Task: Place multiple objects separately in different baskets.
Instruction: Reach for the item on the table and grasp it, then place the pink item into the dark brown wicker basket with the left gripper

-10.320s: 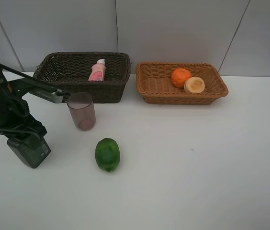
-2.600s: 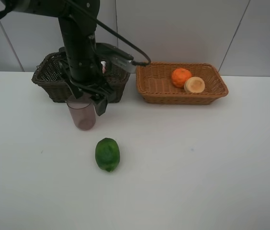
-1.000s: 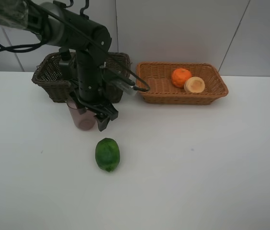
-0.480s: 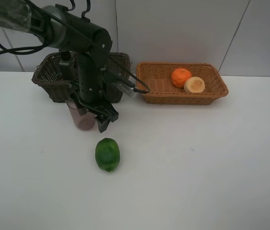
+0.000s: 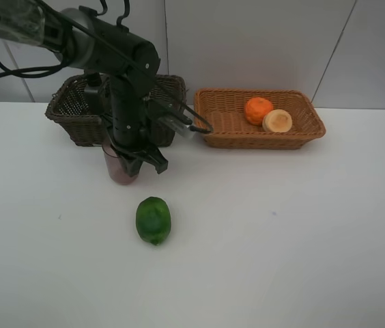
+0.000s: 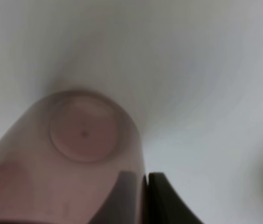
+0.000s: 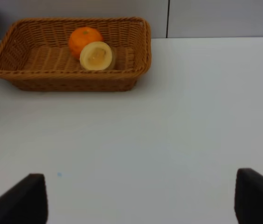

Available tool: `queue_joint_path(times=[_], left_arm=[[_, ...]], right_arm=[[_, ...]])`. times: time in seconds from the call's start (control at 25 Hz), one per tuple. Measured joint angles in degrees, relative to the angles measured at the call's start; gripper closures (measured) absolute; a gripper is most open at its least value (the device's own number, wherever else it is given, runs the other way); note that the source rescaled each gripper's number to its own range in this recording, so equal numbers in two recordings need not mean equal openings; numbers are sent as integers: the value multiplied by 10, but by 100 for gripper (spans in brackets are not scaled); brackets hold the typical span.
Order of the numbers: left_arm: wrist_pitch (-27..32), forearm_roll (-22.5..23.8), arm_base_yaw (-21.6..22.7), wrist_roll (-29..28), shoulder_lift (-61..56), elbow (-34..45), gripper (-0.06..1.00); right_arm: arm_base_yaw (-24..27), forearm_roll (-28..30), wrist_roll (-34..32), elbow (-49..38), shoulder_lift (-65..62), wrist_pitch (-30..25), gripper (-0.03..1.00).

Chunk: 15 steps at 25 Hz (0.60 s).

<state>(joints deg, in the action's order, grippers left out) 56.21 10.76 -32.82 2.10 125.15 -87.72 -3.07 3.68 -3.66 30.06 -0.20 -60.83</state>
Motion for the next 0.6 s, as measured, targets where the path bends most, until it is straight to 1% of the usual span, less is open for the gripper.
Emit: queue_joint_path(times=[0.6], left_arm=[[0,0,0,0,0,0,94]], right_arm=[[0,0,0,0,0,0,26]])
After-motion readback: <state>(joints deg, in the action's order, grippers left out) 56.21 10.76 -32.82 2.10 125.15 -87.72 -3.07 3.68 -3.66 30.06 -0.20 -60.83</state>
